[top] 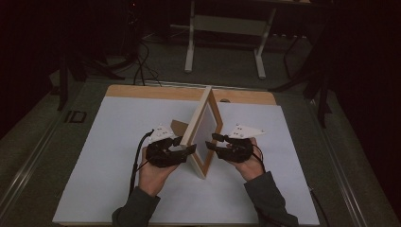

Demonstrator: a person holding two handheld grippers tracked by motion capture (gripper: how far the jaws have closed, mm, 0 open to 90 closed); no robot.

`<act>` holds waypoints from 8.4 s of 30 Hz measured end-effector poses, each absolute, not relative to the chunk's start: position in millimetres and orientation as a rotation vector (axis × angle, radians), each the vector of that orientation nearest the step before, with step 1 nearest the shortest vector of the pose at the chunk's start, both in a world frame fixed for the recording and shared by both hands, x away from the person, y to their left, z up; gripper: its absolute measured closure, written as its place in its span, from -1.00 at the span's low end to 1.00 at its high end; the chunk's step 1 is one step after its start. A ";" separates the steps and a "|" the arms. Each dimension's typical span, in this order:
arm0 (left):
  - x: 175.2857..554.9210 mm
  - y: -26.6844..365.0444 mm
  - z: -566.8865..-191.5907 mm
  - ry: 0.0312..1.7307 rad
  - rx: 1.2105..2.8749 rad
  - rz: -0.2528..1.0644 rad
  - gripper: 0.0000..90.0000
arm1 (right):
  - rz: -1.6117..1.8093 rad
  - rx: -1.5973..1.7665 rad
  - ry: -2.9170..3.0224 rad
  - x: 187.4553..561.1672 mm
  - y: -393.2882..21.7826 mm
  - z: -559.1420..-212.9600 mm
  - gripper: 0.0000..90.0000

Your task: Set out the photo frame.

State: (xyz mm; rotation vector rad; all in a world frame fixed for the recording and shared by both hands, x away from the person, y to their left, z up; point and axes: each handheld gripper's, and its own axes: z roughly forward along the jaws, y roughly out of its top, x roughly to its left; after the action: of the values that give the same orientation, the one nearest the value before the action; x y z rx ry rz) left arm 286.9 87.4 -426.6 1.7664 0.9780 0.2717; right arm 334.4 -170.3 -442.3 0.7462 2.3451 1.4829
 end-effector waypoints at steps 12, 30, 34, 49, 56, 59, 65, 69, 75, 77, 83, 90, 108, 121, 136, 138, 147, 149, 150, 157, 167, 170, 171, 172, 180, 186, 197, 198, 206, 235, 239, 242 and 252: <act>285.2 72.7 -430.9 1.018 1.766 0.294 0.25 | 1.481 0.749 2.347 334.6 -170.5 -444.3 0.25; 289.7 77.2 -429.7 1.065 1.762 0.278 0.47 | 1.482 0.768 2.336 335.2 -174.8 -445.6 0.25; 292.3 80.4 -429.6 1.060 1.766 0.260 0.48 | 1.478 0.775 2.334 335.3 -176.7 -446.5 0.25; 312.3 108.8 -429.4 0.907 1.850 0.116 0.50 | 1.462 0.775 2.324 334.8 -179.9 -445.3 0.24; 319.7 117.1 -428.2 0.807 1.902 0.042 0.50 | 1.450 0.757 2.323 333.7 -176.8 -443.1 0.24; 323.3 119.8 -428.7 0.765 1.913 0.004 0.51 | 1.442 0.754 2.322 333.6 -176.5 -442.6 0.24; 334.0 125.4 -428.6 0.703 1.946 -0.066 0.51 | 1.439 0.755 2.322 333.3 -177.2 -442.9 0.24; 340.0 130.5 -429.6 0.676 1.949 -0.100 0.52 | 1.436 0.754 2.318 333.8 -178.5 -442.0 0.24; 339.2 131.8 -429.3 0.680 1.948 -0.094 0.52 | 1.436 0.766 2.304 335.8 -182.1 -440.3 0.24; 335.7 130.2 -428.5 0.696 1.944 -0.062 0.51 | 1.432 0.772 2.302 336.6 -183.4 -440.1 0.24; 322.0 127.7 -423.8 0.751 1.917 0.049 0.37 | 1.414 0.799 2.252 340.2 -190.7 -438.2 0.25; 306.8 127.9 -425.8 0.810 1.866 0.138 0.35 | 1.387 0.866 2.186 351.7 -204.4 -435.0 0.33; 271.0 122.0 -436.6 1.019 1.743 0.322 0.53 | 1.302 0.939 2.122 384.0 -217.0 -428.8 0.89; 264.9 117.7 -440.8 1.067 1.735 0.330 0.51 | 1.343 0.985 2.155 405.8 -221.0 -424.9 0.16; 269.5 119.1 -439.3 1.054 1.756 0.299 0.56 | 1.397 0.998 2.296 430.0 -220.0 -425.2 -0.19; 270.9 119.9 -438.9 1.051 1.762 0.292 0.56 | 1.406 0.999 2.307 431.2 -220.4 -426.2 -0.17; 282.6 127.3 -437.0 1.055 1.781 0.267 0.57 | 1.391 1.017 2.300 428.3 -225.6 -428.9 0.10; 285.9 130.2 -436.8 1.060 1.779 0.258 0.57 | 1.382 1.015 2.300 427.9 -225.7 -428.0 0.15; 287.5 132.2 -436.5 1.062 1.781 0.256 0.57 | 1.374 1.010 2.304 427.6 -225.7 -427.5 0.17; 294.8 142.3 -436.7 1.042 1.786 0.208 0.57 | 1.378 0.987 2.319 429.8 -226.0 -423.2 0.11; 283.0 146.3 -434.9 1.046 1.735 0.268 0.52 | 1.441 0.979 2.368 443.2 -223.1 -427.0 -0.24; 282.8 146.3 -435.0 1.045 1.735 0.267 0.56 | 1.455 0.997 2.390 447.9 -223.6 -427.6 -0.27; 283.0 146.3 -435.1 1.048 1.733 0.265 0.56 | 1.459 0.999 2.398 449.1 -223.8 -427.5 -0.28; 283.3 146.1 -435.1 1.048 1.731 0.264 0.56 | 1.461 0.998 2.406 450.2 -224.2 -427.5 -0.28; 288.7 145.8 -435.0 1.057 1.729 0.253 0.58 | 1.490 0.993 2.441 453.4 -226.2 -428.6 -0.19; 293.0 146.1 -434.4 1.069 1.728 0.250 0.59 | 1.461 0.966 2.462 451.7 -224.7 -427.3 -0.05; 300.7 150.1 -435.2 1.081 1.719 0.222 0.60 | 1.441 0.981 2.436 445.2 -229.1 -428.0 0.08; 301.5 150.4 -435.4 1.084 1.717 0.221 0.60 | 1.440 0.984 2.433 444.4 -229.5 -428.1 0.10; 306.9 152.5 -436.3 1.093 1.709 0.227 0.60 | 1.437 0.979 2.406 438.5 -233.2 -430.3 0.19; 324.1 158.3 -435.8 1.103 1.715 0.279 0.61 | 1.373 1.008 2.377 425.2 -234.4 -428.4 0.36; 325.9 158.5 -436.0 1.103 1.715 0.281 0.60 | 1.370 1.017 2.376 423.7 -234.4 -428.0 0.36; 327.5 158.4 -435.6 1.102 1.718 0.285 0.60 | 1.365 1.022 2.373 422.5 -234.6 -427.9 0.36; 333.3 158.5 -435.5 1.098 1.719 0.296 0.58 | 1.364 1.040 2.356 417.5 -235.8 -428.1 0.36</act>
State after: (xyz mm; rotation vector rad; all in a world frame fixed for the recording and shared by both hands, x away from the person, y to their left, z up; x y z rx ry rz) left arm 333.3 158.5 -435.5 1.7193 1.0978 0.2961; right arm 417.5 -235.8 -428.1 1.0400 2.3564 1.3636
